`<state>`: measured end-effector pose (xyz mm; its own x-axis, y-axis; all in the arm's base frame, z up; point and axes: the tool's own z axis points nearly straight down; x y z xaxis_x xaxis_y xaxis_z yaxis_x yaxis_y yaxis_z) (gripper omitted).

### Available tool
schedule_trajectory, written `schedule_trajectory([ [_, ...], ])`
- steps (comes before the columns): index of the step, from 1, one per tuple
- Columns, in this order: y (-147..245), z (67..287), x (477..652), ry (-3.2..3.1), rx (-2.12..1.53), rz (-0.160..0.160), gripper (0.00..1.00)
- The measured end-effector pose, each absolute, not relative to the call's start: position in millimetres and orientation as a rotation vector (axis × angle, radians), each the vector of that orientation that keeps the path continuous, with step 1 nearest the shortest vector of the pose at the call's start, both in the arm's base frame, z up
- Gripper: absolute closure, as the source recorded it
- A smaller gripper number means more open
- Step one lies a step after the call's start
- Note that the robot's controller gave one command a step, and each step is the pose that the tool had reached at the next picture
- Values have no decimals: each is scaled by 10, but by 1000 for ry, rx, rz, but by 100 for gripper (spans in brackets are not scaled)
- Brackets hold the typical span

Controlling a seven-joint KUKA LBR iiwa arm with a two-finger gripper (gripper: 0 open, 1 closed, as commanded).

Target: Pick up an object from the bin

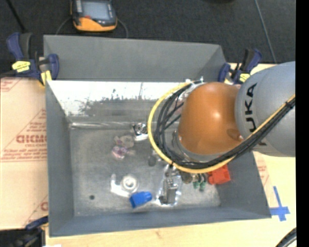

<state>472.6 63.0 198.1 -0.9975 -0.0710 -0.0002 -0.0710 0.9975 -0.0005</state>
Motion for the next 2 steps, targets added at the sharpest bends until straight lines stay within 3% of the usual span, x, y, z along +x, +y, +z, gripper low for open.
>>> schedule_trajectory([
  [1,1179,911,4753,3131,-275,2,0],
  [2,660,790,4779,3057,-626,-1,0],
])
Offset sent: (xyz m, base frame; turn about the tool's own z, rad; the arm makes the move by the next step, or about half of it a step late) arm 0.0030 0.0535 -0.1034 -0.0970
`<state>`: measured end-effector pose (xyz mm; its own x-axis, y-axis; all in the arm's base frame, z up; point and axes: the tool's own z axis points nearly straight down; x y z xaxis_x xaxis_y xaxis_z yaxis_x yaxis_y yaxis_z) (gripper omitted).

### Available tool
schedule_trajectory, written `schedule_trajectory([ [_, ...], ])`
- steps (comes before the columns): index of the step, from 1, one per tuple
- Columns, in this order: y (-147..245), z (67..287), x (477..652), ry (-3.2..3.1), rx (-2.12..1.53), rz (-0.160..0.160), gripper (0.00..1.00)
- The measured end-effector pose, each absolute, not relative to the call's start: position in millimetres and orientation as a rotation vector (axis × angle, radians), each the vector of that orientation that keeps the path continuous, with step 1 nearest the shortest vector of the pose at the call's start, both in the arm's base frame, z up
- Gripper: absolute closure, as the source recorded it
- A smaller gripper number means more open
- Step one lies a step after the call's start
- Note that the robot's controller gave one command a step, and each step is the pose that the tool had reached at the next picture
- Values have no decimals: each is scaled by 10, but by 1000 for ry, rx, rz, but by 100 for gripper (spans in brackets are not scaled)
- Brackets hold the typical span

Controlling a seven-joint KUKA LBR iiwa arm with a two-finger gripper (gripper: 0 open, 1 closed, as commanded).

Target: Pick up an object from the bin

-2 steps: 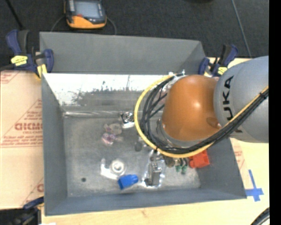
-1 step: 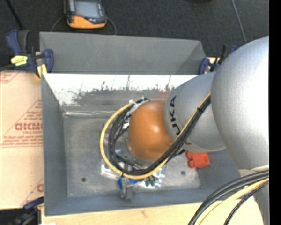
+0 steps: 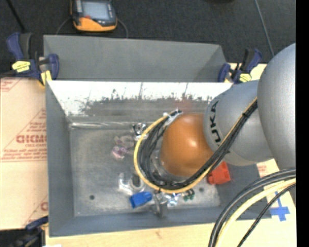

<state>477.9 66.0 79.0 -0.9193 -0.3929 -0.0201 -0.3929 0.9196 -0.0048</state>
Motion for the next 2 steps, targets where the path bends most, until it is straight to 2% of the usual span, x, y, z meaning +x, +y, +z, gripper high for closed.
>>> schedule_trajectory([
  [1,669,801,4773,3058,-624,0,100],
  [2,818,2014,4909,3080,-556,-1,100],
])
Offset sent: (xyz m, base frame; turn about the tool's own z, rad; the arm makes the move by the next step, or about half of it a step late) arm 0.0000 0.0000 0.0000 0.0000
